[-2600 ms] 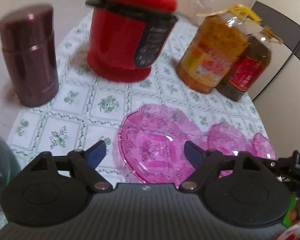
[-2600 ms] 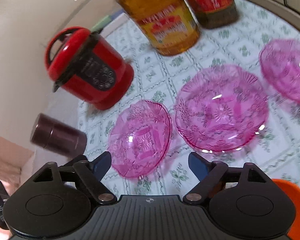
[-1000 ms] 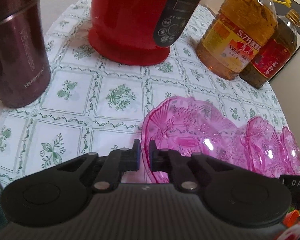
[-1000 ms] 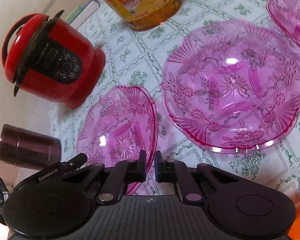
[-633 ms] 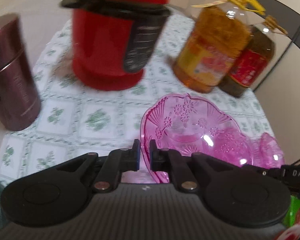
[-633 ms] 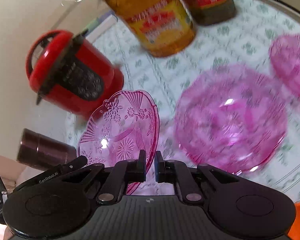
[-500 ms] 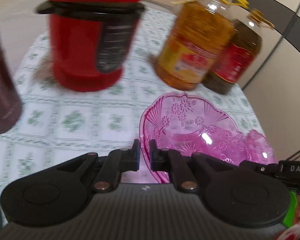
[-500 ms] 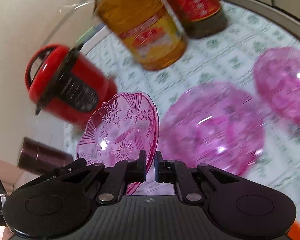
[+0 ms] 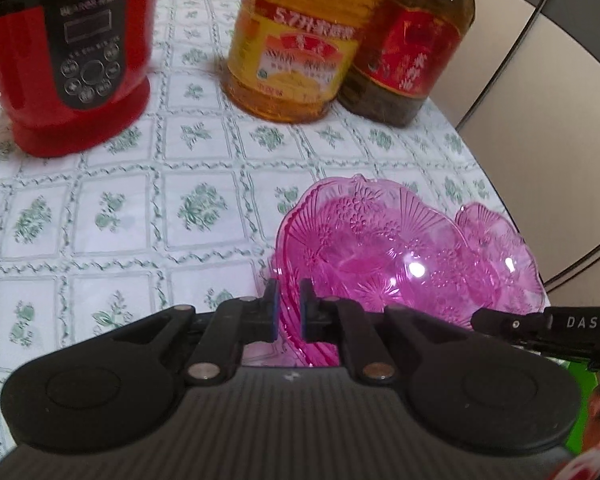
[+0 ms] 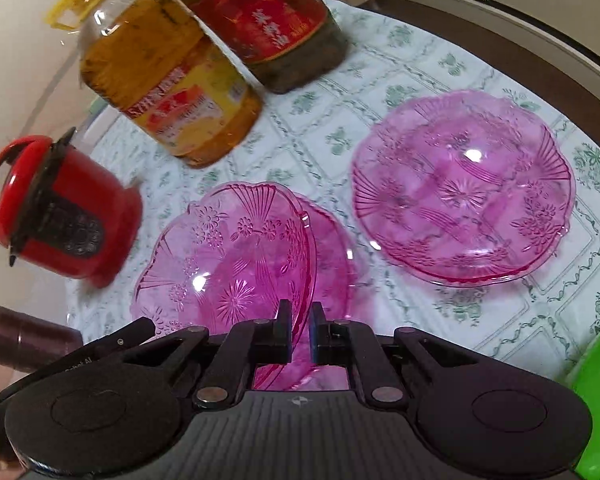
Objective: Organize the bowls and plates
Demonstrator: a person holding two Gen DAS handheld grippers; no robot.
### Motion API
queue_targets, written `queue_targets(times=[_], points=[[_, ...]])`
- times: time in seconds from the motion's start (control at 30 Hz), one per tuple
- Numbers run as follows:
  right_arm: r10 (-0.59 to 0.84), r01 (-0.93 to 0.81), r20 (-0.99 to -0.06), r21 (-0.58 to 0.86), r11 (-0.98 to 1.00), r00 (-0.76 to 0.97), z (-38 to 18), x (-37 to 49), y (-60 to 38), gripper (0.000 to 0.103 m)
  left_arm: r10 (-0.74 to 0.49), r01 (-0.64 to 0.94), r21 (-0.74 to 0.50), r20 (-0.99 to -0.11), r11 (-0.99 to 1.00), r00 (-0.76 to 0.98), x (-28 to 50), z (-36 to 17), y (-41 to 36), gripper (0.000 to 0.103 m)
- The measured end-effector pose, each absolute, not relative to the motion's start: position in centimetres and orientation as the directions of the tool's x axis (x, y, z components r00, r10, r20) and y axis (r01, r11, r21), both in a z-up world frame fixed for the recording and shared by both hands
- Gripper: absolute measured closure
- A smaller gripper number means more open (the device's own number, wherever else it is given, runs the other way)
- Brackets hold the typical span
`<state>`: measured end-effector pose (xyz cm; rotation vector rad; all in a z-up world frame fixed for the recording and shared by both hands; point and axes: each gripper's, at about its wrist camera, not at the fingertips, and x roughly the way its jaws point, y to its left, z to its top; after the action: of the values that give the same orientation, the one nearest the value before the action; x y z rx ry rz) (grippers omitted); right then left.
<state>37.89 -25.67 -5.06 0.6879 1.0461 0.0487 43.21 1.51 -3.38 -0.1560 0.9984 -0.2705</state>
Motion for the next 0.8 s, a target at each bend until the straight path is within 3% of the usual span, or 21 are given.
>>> queue_targets(times=[0.57,0.67,0.73,0.8], points=[[0.320,0.217,-0.797,0.481,0.850,0.512,-6.8,39.0,-25.3,0.094,-0.231,0.162,-0.172,-0.833,0.972,0.502,43.6,-5.2,0.3,0.093],[0.296,0.227,-0.798,0.467,0.855,0.525,-6.8,39.1,-25.6,0.080,-0.220,0.152,-0.164,-0.833,0.975,0.509,43.5,-5.2,0.6,0.091],[0.293,0.232,-0.782,0.480,0.846,0.550,-6.5,38.9,-26.0,0.051,-0.216,0.148,-0.162,-0.830,0.976,0.514,43.4,-5.0,0.8,0.089],[0.298,0.227,-0.770,0.491,0.841,0.564,-6.1,38.8,-26.4,0.050,-0.212,0.141,-0.161,-0.823,0.977,0.527,43.2,-4.7,1.1,0.089]])
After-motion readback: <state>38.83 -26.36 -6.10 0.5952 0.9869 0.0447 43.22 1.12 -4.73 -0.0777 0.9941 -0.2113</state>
